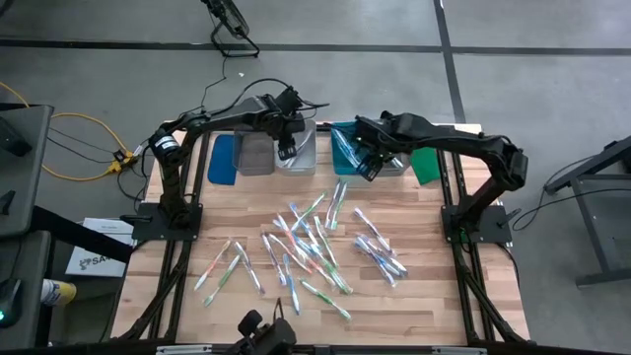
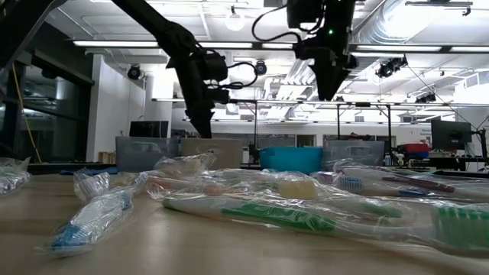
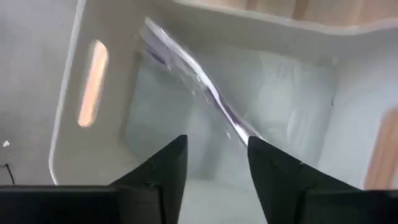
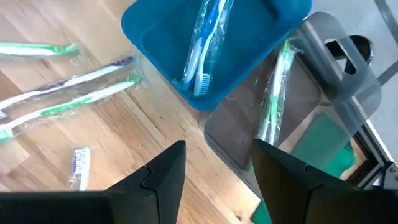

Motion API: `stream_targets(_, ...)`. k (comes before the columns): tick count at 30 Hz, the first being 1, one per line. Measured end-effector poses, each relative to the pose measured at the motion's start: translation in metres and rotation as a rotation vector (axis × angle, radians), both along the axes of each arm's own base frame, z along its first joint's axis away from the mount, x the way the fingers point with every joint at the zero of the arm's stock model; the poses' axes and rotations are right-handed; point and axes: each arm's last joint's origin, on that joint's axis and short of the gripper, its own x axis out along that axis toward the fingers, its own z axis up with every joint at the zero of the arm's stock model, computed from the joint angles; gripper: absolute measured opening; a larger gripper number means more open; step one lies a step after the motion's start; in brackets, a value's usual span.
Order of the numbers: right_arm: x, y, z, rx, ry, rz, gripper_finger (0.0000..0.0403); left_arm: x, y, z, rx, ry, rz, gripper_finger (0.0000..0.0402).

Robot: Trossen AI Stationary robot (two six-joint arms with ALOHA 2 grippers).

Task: Pick & Place Toothbrushes
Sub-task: Put the violet toothbrush into the gray bin

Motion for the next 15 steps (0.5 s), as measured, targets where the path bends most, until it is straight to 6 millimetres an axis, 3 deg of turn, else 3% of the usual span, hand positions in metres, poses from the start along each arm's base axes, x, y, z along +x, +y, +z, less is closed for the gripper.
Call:
stream_targets(3,-0.009,0.01,-0.004,0.004,-0.002,0.006,0.0176,-0.003,-0.005,0.01,0.033,0.002,-0.042,0.018)
stream_targets(10,-0.046,0.049,-0.04,0.114,0.014,-0.044,0.0176,-0.014,-0.036,0.038,0.2,-0.14,-0.139,0.0167)
stream_targets(15,-0.061,0.083,-0.052,0.174,-0.076,-0.043,0.0176,-0.037,-0.066,0.024,0.263,-0.236,-0.192,0.0154)
